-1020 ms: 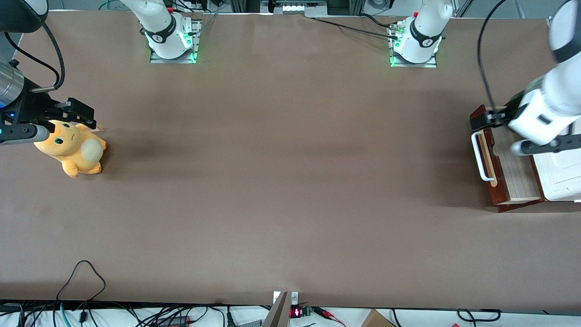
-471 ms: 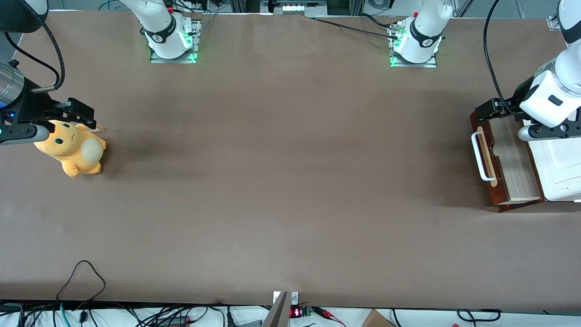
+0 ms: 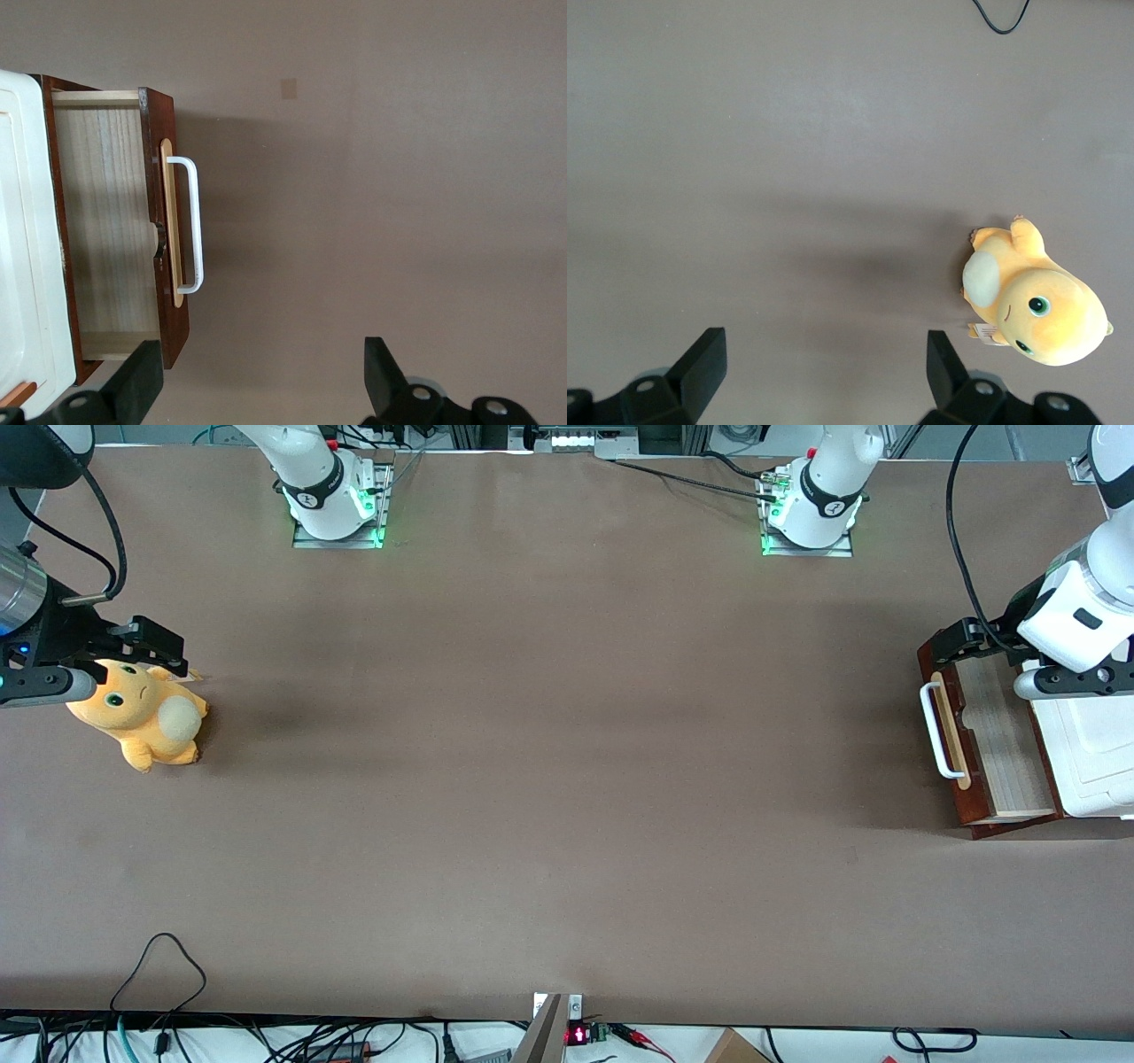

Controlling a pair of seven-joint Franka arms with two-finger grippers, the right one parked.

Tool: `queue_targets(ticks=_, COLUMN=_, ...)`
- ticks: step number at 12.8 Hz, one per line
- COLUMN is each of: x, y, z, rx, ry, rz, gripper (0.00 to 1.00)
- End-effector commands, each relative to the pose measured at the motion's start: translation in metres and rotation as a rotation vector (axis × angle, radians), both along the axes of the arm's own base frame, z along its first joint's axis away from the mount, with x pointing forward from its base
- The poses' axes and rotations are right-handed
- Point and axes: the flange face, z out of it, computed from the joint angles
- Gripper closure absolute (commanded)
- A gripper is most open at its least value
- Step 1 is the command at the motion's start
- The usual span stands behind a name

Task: Open lower drawer with left arm only

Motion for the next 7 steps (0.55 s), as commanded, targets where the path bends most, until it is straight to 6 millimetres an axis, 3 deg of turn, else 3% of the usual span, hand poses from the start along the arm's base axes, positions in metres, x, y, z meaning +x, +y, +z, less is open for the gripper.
queue_targets(ticks=1, x=-0.0064, y=0.0016, z=0.0079, rx=-0.019, ry=-0.023, rz=-0.022, gripper=0.00)
queue_targets(ticks=7, x=-0.0052, y=0.0031, z=0.0078, rx=-0.013, ry=-0.025, rz=-0.025, gripper=0.00)
